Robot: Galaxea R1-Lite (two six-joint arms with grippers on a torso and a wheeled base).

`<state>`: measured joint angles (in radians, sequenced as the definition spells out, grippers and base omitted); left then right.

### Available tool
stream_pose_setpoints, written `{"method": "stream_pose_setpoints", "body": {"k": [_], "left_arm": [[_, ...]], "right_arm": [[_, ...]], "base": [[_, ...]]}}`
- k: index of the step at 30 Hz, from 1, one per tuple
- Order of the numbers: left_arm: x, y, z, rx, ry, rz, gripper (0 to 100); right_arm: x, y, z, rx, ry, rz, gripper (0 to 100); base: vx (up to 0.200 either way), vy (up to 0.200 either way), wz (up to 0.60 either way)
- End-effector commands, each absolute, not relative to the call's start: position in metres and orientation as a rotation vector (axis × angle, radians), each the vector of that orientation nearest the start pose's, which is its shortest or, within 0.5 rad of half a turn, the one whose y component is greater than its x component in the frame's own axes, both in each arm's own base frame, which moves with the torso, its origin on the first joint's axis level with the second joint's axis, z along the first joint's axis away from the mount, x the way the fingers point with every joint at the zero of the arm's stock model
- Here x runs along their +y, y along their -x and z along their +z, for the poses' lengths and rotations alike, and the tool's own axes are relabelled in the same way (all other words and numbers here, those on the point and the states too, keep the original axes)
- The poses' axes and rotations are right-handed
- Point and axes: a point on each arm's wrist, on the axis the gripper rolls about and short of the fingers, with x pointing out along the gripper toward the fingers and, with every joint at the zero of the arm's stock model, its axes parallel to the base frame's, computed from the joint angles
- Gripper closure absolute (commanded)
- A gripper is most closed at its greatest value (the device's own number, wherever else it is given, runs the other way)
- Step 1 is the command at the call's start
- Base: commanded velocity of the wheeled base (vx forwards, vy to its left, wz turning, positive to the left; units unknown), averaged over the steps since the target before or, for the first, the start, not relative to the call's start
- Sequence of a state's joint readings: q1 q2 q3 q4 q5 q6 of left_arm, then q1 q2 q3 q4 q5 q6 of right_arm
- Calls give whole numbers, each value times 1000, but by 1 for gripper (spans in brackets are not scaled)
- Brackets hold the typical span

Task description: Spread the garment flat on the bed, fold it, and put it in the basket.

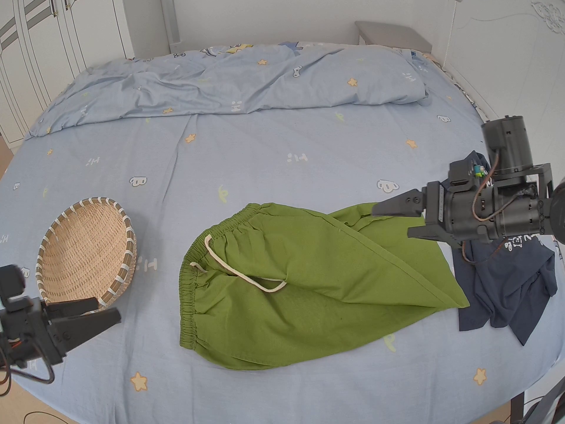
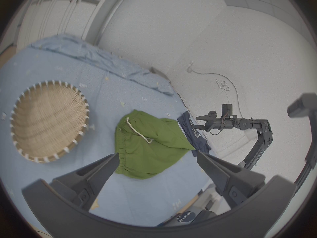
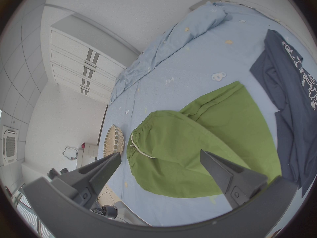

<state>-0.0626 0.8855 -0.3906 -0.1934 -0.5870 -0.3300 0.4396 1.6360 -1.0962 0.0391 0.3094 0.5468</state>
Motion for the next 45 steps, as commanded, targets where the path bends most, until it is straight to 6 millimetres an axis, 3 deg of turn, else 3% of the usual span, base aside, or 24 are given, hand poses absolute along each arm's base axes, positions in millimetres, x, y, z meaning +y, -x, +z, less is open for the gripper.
{"method": "stream_pose_setpoints", "body": {"k": [1, 7, 20, 28, 37, 45], "left_arm": [[-32, -196, 126, 766, 606, -705, 0], [-29, -216, 98, 876, 639, -653, 0], [-23, -234, 48, 993, 603, -630, 0], [-25, -238, 41, 991, 597, -639, 0], [-45, -245, 30, 1009, 563, -710, 0], [-44, -249, 25, 980, 559, -711, 0]], "right_arm": [[65, -238, 214, 661, -544, 462, 0], [61, -238, 212, 658, -540, 454, 0], [60, -238, 210, 658, -531, 450, 0], [61, -238, 210, 659, -530, 453, 0], [61, -239, 209, 661, -531, 447, 0], [61, -239, 209, 661, -530, 450, 0]], "base": [[0, 0, 0], [0, 0, 0], [0, 0, 0], [0, 0, 0], [0, 0, 0], [0, 0, 0]]}}
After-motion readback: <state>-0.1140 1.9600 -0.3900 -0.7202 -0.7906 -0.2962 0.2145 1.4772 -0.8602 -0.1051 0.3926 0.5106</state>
